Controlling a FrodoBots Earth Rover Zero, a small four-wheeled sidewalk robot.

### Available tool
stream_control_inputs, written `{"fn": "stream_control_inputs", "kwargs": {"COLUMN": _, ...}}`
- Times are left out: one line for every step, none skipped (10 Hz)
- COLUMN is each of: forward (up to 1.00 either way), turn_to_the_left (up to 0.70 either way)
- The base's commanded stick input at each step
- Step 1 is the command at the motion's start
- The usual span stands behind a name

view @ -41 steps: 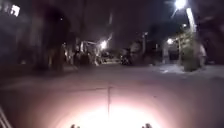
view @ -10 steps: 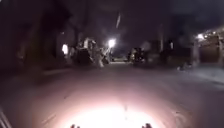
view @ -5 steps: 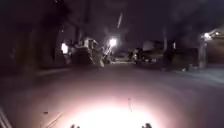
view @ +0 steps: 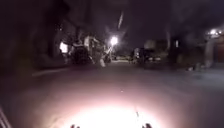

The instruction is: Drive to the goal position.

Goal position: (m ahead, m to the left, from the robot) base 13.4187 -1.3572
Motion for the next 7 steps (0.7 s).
{"fn": "stream_control_inputs", "kwargs": {"forward": 1.0, "turn_to_the_left": 0.0}}
{"fn": "stream_control_inputs", "kwargs": {"forward": 1.0, "turn_to_the_left": -0.01}}
{"fn": "stream_control_inputs", "kwargs": {"forward": 1.0, "turn_to_the_left": -0.07}}
{"fn": "stream_control_inputs", "kwargs": {"forward": 1.0, "turn_to_the_left": -0.13}}
{"fn": "stream_control_inputs", "kwargs": {"forward": 1.0, "turn_to_the_left": -0.19}}
{"fn": "stream_control_inputs", "kwargs": {"forward": 1.0, "turn_to_the_left": -0.25}}
{"fn": "stream_control_inputs", "kwargs": {"forward": 1.0, "turn_to_the_left": -0.22}}
